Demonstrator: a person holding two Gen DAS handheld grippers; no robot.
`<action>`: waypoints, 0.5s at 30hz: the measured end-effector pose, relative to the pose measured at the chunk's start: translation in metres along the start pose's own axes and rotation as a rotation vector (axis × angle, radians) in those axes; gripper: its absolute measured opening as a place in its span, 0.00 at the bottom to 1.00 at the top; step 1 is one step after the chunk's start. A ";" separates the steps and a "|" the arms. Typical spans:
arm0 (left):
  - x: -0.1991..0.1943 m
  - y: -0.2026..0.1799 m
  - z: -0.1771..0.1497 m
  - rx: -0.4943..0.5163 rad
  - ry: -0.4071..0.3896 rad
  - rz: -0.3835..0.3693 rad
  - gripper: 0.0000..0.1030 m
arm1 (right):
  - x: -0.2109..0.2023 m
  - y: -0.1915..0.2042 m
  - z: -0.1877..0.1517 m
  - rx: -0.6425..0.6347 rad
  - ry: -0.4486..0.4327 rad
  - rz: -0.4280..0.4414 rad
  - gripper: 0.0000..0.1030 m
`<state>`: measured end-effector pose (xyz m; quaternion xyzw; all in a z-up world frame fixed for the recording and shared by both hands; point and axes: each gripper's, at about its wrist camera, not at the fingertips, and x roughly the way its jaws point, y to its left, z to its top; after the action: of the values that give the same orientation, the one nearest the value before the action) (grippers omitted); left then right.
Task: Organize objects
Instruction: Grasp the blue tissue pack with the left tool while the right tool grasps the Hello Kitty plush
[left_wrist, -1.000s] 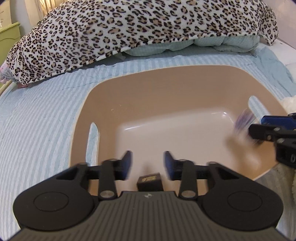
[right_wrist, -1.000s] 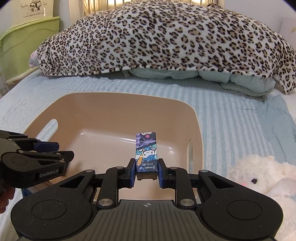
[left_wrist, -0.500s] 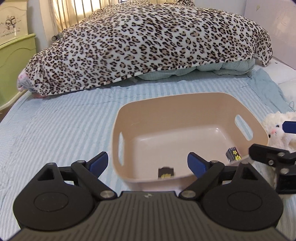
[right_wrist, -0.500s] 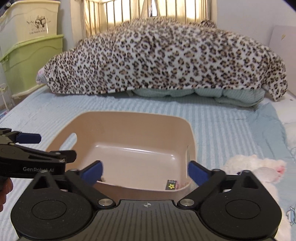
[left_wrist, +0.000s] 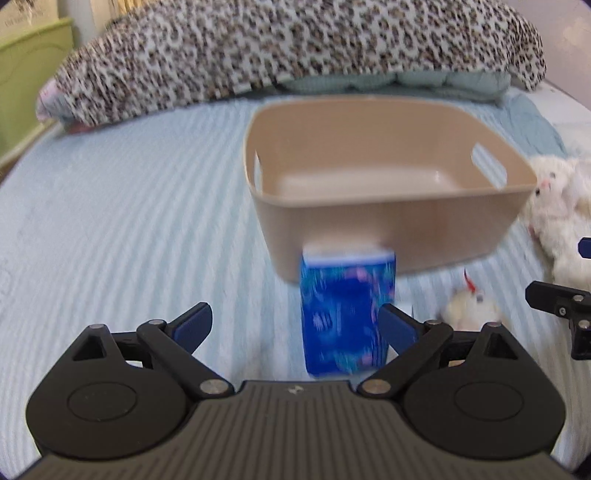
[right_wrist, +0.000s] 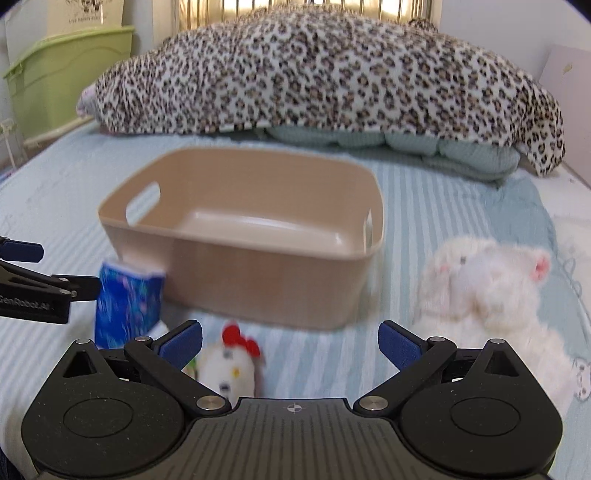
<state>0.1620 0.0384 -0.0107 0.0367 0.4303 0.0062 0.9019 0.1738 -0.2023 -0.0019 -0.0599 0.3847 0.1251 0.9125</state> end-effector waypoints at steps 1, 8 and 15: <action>0.003 0.000 -0.003 0.003 0.012 -0.003 0.94 | 0.003 -0.001 -0.004 0.005 0.012 0.004 1.00; 0.024 -0.006 -0.015 0.030 0.050 0.003 0.94 | 0.025 -0.003 -0.024 0.051 0.067 0.038 1.00; 0.039 -0.010 -0.008 0.021 0.046 -0.016 0.94 | 0.046 0.002 -0.032 0.060 0.129 0.088 1.00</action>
<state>0.1799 0.0302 -0.0467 0.0425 0.4514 -0.0049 0.8913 0.1821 -0.1987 -0.0573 -0.0237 0.4483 0.1495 0.8810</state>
